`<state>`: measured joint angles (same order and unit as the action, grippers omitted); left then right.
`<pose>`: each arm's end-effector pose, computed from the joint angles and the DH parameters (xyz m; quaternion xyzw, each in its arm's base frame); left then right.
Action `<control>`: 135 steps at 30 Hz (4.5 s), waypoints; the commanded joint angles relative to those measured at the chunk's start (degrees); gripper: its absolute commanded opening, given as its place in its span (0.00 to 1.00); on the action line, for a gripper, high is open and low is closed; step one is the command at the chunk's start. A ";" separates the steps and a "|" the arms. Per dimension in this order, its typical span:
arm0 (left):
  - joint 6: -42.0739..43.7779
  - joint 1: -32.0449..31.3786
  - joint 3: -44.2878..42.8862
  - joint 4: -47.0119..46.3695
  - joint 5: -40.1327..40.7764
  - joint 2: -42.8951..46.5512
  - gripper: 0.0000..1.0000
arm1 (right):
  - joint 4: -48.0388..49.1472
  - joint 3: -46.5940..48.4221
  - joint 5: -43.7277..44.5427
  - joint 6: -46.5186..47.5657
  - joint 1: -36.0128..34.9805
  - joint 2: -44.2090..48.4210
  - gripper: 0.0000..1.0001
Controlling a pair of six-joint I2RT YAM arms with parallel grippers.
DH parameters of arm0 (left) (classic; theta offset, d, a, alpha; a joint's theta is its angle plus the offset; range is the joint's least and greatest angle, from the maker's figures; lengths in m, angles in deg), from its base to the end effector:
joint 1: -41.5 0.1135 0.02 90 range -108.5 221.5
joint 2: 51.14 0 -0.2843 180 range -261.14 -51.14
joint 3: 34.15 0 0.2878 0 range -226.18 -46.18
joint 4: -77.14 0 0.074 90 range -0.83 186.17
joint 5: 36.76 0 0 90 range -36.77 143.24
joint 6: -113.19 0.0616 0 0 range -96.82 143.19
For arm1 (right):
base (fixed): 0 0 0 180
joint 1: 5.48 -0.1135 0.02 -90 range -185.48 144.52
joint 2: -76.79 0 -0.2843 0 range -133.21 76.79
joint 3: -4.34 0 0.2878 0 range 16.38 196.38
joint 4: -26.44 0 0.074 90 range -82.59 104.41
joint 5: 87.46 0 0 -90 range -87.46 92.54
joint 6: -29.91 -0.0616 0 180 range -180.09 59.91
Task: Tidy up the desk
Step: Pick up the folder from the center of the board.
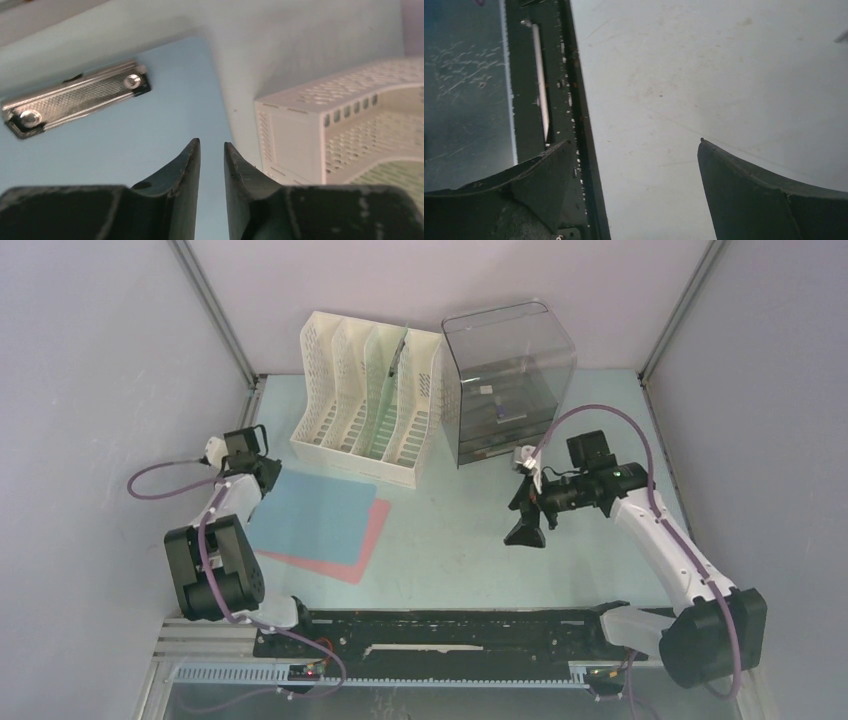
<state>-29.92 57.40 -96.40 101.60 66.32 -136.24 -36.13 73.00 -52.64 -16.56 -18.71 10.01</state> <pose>0.3345 0.1098 0.1865 -0.5584 0.7391 -0.0148 0.3766 0.2308 0.1062 0.2890 -0.5107 0.6987 0.3739 0.3335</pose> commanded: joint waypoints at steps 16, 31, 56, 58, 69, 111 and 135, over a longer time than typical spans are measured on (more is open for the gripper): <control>24.44 -4.16 1.36 6.86 2.90 20.32 0.49 | 10.65 12.95 1.31 -9.45 -22.88 -17.22 1.00; 19.21 -2.25 17.27 7.81 -18.32 42.54 0.67 | 59.04 6.80 26.94 -71.58 -39.55 -33.39 0.94; 10.48 -12.39 30.05 2.85 -8.41 28.63 0.51 | 88.28 -0.39 37.69 -100.96 -41.99 -50.62 0.89; 10.35 -12.38 30.62 2.79 -8.64 28.48 0.51 | 88.40 0.09 37.82 -101.19 -41.80 -51.27 0.89; 9.81 -15.16 31.20 3.30 -9.57 25.76 0.43 | 87.93 0.22 35.72 -98.00 -39.43 -48.99 0.90; 46.32 3.10 -15.09 21.86 10.51 2.16 0.56 | 54.74 6.61 -11.24 -52.76 -20.93 -16.76 0.78; 48.13 6.86 -18.25 16.81 -6.43 1.40 0.62 | 58.36 6.60 -14.29 -57.02 -17.33 -18.08 0.78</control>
<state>17.23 64.50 -113.23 123.11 64.46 -138.43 19.95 78.00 -65.51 -72.43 -36.53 -8.44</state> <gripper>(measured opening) 0.616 0.780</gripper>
